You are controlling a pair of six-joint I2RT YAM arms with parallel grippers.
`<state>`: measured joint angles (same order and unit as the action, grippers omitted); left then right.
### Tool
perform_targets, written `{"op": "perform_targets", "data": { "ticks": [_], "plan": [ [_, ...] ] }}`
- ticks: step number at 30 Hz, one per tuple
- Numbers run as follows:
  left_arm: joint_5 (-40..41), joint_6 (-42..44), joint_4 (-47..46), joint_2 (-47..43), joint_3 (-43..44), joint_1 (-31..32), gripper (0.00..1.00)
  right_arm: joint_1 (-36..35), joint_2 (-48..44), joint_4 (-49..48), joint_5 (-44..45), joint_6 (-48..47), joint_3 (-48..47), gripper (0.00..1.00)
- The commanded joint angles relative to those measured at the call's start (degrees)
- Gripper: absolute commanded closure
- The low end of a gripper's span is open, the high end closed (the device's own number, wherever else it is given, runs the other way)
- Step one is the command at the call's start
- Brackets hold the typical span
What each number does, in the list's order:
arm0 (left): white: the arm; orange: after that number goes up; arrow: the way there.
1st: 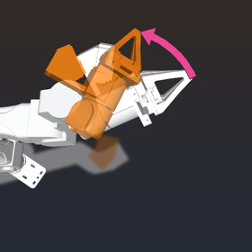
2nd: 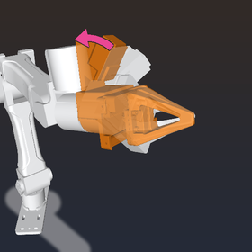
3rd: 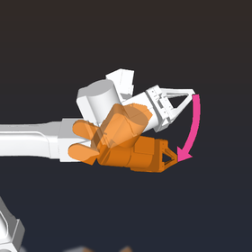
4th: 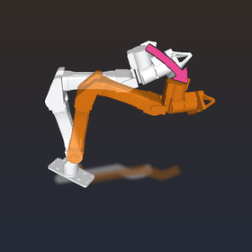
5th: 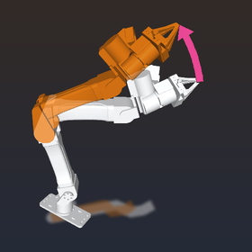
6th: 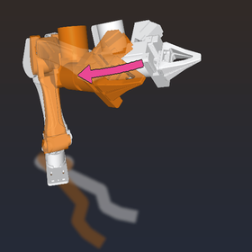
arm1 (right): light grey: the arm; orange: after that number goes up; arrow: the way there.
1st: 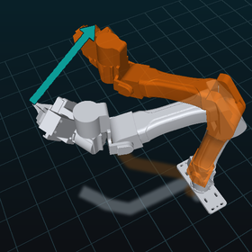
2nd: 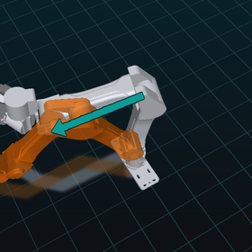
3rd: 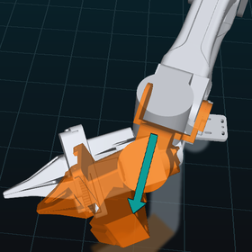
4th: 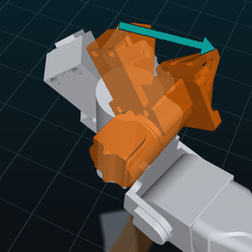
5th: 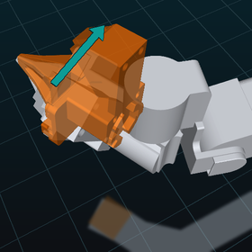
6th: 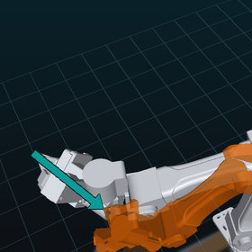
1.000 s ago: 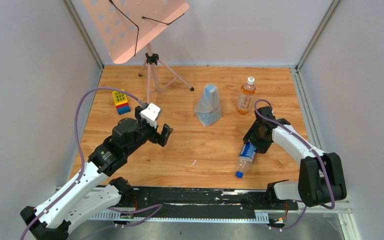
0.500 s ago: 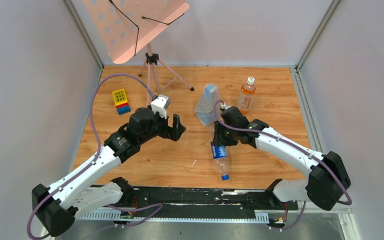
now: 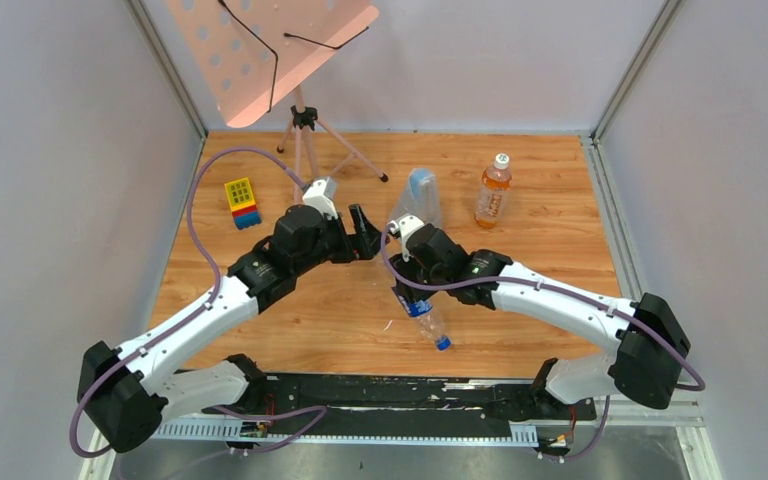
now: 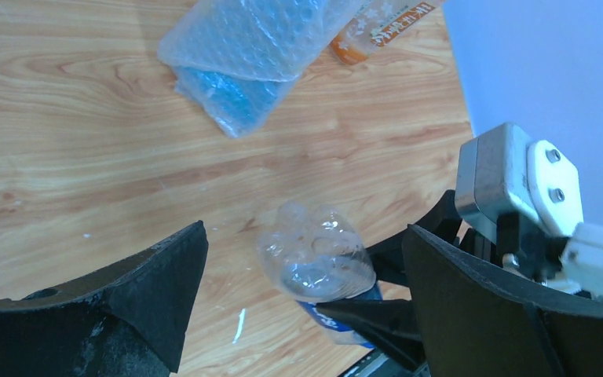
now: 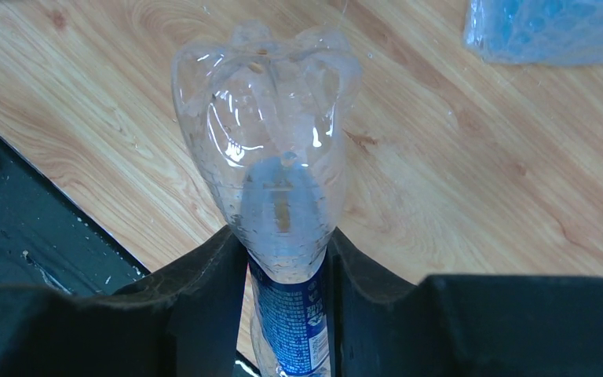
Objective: Screw on the bottle caps
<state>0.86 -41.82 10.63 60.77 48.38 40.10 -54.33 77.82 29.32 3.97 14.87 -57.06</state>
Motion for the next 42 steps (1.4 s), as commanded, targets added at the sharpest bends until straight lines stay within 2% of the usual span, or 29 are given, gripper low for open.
{"op": "perform_targets", "data": {
  "ticks": [1, 4, 6, 12, 14, 18, 21, 25, 28, 33, 36, 42],
  "plan": [
    [-3.00, -7.55, -7.32, 2.18, -1.81, -0.11, 0.00, -0.86, -0.29, -4.73, 0.79, -3.94, -2.32, 0.64],
    [-3.45, -9.14, -7.74, 3.34, -2.44, -0.10, 0.00, -0.96, 0.57, -4.71, 0.83, -5.28, -2.73, 0.63],
    [0.07, -8.59, -5.69, 2.50, -2.81, -0.11, 0.00, -1.01, 1.10, -4.44, 1.52, -6.03, -2.66, 0.63],
    [17.12, -3.63, 3.79, -7.52, -5.74, -0.16, 0.00, -0.93, 5.16, -3.71, 1.06, -10.96, -1.57, 0.57],
    [21.81, -0.51, 7.18, -12.26, -6.02, -0.19, 0.00, -0.95, 8.68, -2.97, 0.32, -12.72, -2.93, 0.56],
    [23.79, 11.93, 11.00, -19.17, -5.87, -0.19, 0.00, -0.94, 15.98, -1.83, -1.24, -16.32, -7.00, 0.51],
    [20.69, 22.31, 11.08, -23.33, -5.24, -0.19, 0.00, -0.89, 19.97, -1.38, -1.73, -17.75, -9.74, 0.45],
    [11.71, 37.06, 11.58, -26.04, -3.23, -0.19, 0.00, -0.88, 21.73, -0.59, -2.19, -17.79, -12.18, 0.36],
    [5.74, 46.68, 13.66, -23.65, -0.62, -0.12, 0.00, -0.84, 19.33, 0.09, -2.23, -16.26, -12.10, 0.30],
    [-2.72, 56.92, 15.00, -17.41, 1.82, -0.11, 0.00, 0.52, 10.47, 1.57, -1.94, -9.62, -8.82, 0.19],
    [-9.86, 64.34, 13.12, -14.94, 1.76, 0.20, 0.00, 4.19, 4.40, 4.56, -0.08, -2.84, -5.68, 0.16],
    [-13.68, 76.31, 10.40, -8.91, -0.04, 5.47, 0.00, 17.57, -6.45, 9.82, -2.99, 10.76, 1.42, 0.16]
  ]
}}
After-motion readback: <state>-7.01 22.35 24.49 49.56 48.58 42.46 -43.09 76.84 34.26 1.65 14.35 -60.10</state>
